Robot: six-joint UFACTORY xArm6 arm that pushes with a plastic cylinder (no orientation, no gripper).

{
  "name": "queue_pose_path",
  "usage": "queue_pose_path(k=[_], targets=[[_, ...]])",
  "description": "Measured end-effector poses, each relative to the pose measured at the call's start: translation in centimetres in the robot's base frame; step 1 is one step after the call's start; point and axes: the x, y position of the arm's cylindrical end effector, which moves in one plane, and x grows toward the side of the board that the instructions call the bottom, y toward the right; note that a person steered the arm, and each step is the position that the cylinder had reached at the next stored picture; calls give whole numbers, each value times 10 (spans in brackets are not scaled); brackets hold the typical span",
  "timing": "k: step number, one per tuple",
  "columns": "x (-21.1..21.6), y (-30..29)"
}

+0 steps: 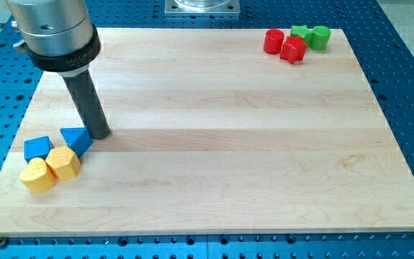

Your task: Separate green blocks from red blocks

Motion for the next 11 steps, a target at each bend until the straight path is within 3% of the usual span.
queue_pose_path(k=[2,3,6,8,11], targets=[[-1,16],[-31,76],[-21,91],[-21,260],[-97,395]])
